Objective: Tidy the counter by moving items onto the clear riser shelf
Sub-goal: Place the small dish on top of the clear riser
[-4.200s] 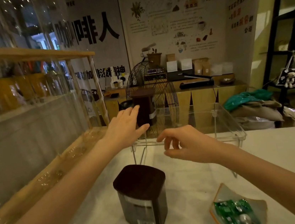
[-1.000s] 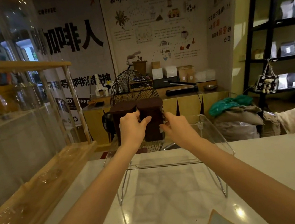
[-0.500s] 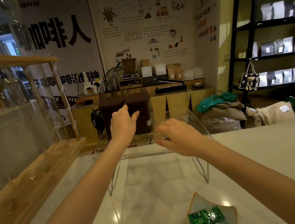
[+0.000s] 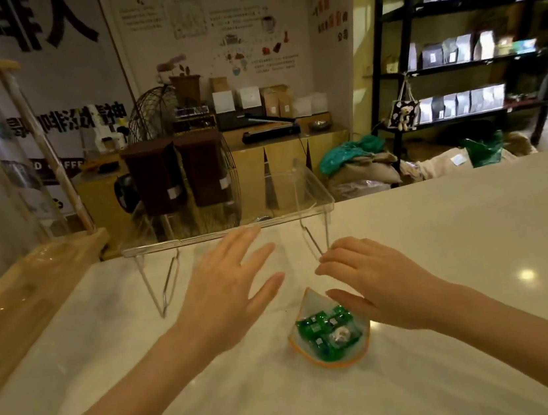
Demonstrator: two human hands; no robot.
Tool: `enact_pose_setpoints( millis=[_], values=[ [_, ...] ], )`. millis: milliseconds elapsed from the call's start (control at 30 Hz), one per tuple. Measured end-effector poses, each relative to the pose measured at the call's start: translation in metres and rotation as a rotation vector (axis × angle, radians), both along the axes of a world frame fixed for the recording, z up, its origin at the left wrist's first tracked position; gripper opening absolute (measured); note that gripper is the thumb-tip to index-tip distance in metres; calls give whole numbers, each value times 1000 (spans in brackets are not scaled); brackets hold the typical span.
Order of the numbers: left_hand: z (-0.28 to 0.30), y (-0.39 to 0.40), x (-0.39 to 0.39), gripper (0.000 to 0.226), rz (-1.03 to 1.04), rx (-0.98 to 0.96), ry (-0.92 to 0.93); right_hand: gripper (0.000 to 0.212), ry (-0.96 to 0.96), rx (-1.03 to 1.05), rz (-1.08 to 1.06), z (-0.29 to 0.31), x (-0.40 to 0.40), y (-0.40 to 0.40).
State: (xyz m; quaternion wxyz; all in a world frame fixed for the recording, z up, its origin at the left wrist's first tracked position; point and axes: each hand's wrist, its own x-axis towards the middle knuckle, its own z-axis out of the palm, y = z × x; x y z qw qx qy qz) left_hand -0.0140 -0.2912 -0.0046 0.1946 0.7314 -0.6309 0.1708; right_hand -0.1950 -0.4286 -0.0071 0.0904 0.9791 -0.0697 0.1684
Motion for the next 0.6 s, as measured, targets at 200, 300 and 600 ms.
enact_pose_setpoints(
  millis=[200,300,600],
  values=[
    [-50,17,-23,67,14,241,259,36,109,146,-123,-34,-12,-8],
    [-59,19,-31,42,47,194,477,32,139,267,-163,-38,-12,-9],
    [-49,10,-39,20,38,267,1635,27,90,584,-258,-46,-6,-15]
  ],
)
